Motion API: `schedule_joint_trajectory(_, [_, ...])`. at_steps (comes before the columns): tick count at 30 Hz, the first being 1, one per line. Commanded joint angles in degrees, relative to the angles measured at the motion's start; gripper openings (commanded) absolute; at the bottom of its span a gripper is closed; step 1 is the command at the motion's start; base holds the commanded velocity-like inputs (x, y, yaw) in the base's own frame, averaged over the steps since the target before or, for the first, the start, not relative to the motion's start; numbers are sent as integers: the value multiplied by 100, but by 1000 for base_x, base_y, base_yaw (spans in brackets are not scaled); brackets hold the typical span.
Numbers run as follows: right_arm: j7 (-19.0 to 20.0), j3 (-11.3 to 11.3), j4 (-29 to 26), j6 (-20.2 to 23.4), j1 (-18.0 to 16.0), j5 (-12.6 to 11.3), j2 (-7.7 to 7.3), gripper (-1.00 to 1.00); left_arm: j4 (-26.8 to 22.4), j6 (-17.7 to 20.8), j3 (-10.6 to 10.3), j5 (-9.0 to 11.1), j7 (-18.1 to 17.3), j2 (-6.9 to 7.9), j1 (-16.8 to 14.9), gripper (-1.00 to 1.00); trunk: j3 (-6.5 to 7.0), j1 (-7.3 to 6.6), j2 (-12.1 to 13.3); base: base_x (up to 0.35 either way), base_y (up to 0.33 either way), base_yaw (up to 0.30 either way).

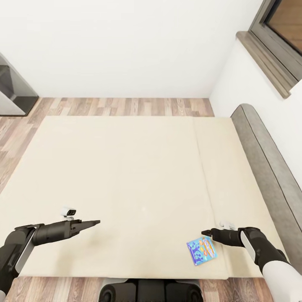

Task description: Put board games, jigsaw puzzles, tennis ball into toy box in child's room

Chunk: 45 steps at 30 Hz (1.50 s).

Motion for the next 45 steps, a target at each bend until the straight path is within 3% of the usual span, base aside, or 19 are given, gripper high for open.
schedule_joint_trajectory(1, [8,-19,-5,47,-2,-19,2,100,-1,60,-2,0,-20,2,-2,100,-17,3,-9,0,0,0])
schedule_joint_trajectory(45, [-14,-41,-5,8,-2,-6,12,100,4,56,-1,-24,-20,-12,-2,100,-398,3,-9,0,0,0])
